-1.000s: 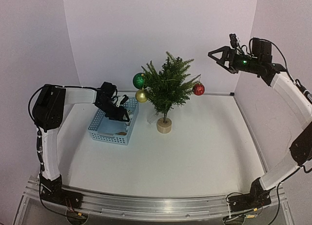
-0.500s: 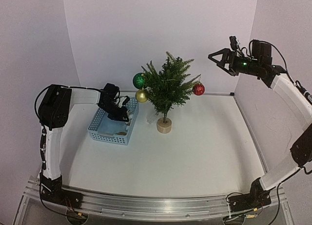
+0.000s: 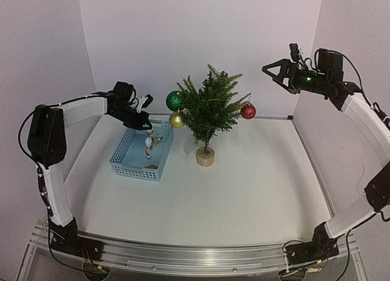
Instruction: Decorate the small christmas tree
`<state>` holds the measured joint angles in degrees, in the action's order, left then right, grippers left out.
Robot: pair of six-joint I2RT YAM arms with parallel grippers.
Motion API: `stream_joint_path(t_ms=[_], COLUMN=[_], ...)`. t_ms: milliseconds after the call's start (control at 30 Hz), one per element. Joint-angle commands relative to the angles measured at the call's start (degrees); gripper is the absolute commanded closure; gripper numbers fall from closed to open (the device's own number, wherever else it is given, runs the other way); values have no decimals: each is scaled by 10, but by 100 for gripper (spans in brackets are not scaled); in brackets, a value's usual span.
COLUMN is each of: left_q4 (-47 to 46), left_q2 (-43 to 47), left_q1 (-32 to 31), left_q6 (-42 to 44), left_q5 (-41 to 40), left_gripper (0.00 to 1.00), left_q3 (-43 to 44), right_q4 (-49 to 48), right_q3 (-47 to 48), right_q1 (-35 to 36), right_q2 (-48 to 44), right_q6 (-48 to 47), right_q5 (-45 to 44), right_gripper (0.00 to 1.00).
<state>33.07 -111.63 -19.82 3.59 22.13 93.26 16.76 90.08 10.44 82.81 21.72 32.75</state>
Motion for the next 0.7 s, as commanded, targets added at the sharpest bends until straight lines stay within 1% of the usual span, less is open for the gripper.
stream_joint_path(t_ms=[0,133,333,500,667], left_q4=[39,70,104,118,132], left_q2=[81,105,127,152,150], left_q1=[-3,-3,-8,-48,-88], left_q6=[84,148,203,253,261], left_q5=[-13,-14,5,32,41], left_gripper=[100,100,100,100,100], left_q3=[35,74,187,254,324], right_q4=[-14,-17,-18,-20,-21], right_q3=[11,13,16,6,-5], right_q1=[4,4,4,8,11], right_q2=[-25,-32,-52,-69,-84], right_q6=[8,12,24,33,37], right_q5=[2,5,4,6,2], right_gripper=[5,5,5,5,5])
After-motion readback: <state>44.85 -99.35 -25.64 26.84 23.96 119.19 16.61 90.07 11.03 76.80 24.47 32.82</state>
